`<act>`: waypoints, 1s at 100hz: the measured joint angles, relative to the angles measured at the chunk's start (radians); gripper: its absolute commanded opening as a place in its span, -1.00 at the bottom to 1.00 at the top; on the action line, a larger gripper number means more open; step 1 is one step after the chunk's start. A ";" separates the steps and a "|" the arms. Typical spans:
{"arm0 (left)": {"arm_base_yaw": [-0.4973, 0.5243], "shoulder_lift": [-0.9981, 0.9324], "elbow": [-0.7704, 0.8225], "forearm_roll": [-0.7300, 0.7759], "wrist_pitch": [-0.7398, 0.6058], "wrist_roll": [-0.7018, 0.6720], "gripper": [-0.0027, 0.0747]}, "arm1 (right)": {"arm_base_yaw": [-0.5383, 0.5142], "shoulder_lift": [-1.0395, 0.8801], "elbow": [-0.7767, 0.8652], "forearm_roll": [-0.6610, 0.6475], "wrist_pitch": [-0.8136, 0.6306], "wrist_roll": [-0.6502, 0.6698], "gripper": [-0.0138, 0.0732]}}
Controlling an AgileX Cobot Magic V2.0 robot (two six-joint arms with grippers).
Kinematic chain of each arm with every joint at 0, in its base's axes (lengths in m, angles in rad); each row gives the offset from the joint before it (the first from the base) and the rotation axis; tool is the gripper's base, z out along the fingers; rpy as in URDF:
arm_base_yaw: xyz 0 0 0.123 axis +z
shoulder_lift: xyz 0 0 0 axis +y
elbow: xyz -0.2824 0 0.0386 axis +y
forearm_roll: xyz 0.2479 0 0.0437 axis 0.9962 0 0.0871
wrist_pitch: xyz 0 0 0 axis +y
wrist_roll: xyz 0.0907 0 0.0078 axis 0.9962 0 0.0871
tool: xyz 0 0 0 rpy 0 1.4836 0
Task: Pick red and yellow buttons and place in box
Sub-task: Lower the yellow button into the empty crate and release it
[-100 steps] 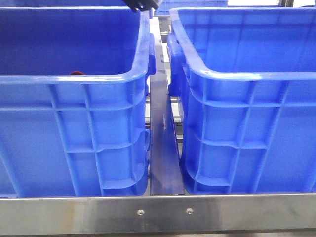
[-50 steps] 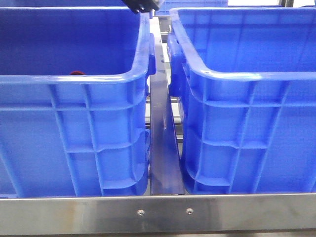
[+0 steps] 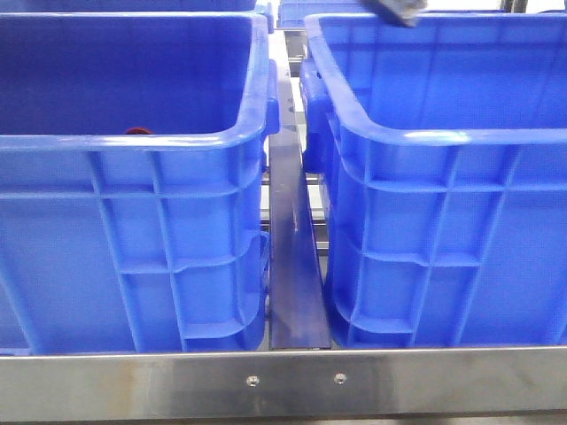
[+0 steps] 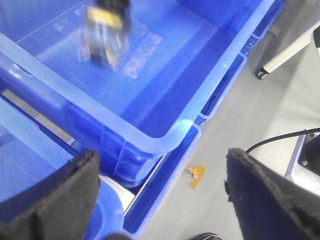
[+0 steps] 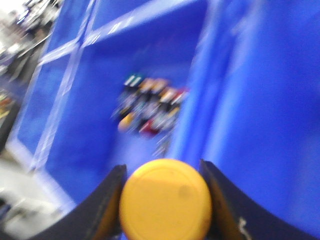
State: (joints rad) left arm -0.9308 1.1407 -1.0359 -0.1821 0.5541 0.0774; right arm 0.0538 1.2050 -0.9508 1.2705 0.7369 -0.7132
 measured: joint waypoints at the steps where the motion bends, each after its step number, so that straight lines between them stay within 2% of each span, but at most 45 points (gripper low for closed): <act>1: 0.000 0.000 0.000 0.000 0.000 0.000 0.36 | -0.003 0.000 0.000 0.000 -0.007 -0.007 -0.28; 26: 0.000 0.000 0.000 0.000 0.000 0.000 0.36 | -0.018 0.040 0.000 0.014 -0.264 -0.236 -0.28; 60: 0.000 0.000 0.000 0.000 0.000 0.000 0.36 | -0.018 0.215 0.000 0.029 -0.508 -0.342 -0.42; 80: 0.000 0.000 0.000 0.000 0.000 0.000 0.36 | -0.021 0.321 -0.055 0.033 -0.547 -0.358 -0.51; 100: 0.000 0.000 0.000 0.000 0.000 0.000 0.32 | -0.019 0.445 -0.154 0.037 -0.562 -0.358 -0.51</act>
State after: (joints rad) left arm -0.9308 1.1407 -1.0359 -0.1821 0.5541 0.0774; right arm 0.0349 1.6496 -1.1046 1.3076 0.1747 -1.0716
